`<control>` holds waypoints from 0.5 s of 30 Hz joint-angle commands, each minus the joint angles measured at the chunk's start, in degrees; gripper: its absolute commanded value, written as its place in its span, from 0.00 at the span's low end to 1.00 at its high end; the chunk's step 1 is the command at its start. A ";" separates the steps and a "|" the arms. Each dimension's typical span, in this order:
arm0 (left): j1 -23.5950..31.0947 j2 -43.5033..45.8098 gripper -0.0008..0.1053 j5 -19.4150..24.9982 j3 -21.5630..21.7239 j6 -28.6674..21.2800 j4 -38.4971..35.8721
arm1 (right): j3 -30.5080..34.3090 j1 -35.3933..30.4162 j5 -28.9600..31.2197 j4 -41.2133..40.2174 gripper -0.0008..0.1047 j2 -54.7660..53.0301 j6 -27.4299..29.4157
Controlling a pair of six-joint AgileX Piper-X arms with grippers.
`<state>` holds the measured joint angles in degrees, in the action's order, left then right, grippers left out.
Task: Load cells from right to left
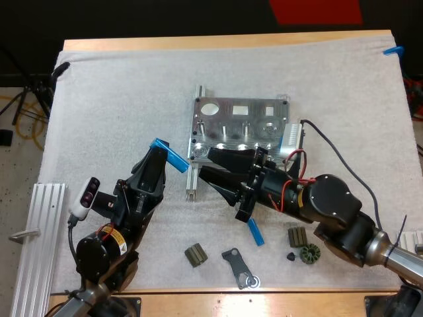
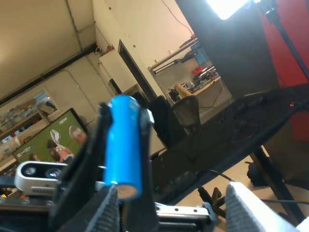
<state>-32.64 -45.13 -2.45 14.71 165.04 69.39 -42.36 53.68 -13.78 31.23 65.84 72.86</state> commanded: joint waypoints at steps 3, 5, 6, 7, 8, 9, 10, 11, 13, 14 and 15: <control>-0.03 0.14 0.01 -1.31 0.27 0.47 1.66 | -0.14 0.04 -1.54 2.61 0.47 0.51 0.21; -0.03 0.14 0.01 -2.58 0.27 0.47 1.85 | -0.14 0.04 -3.27 3.37 0.47 0.97 0.21; -0.03 0.14 0.01 -3.74 0.27 0.47 1.96 | -0.14 0.04 -4.15 3.53 0.47 1.17 0.21; -0.03 0.14 0.01 -4.67 0.27 0.47 1.95 | -0.14 0.04 -4.55 3.56 0.47 1.38 0.21; -0.03 0.14 0.01 -5.22 0.27 0.47 1.95 | -0.14 0.04 -4.91 3.81 0.47 1.54 0.21; -0.03 0.14 0.01 -5.50 0.27 0.47 1.95 | -0.14 0.04 -5.52 4.20 0.47 1.69 0.21; -0.03 0.14 0.01 -5.48 0.27 0.47 1.95 | -0.14 0.04 -5.99 4.70 0.47 1.92 0.21; -0.03 0.14 0.01 -5.48 0.27 0.47 1.95 | -0.14 0.04 -6.08 4.85 0.47 2.09 0.21; -0.03 -0.32 0.01 -5.63 0.27 0.47 1.82 | -0.14 0.04 -6.25 5.06 0.47 2.36 0.21; -0.03 -0.46 0.01 -5.78 0.27 0.47 1.82 | -0.14 0.04 -6.25 5.06 0.47 2.40 0.21; -0.03 -0.88 0.01 -6.63 0.27 0.89 1.82 | -0.14 0.04 -7.11 5.06 0.47 2.52 0.21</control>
<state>-32.64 -45.87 -8.28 14.71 165.40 70.00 -42.36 53.68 -19.71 35.34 68.45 72.86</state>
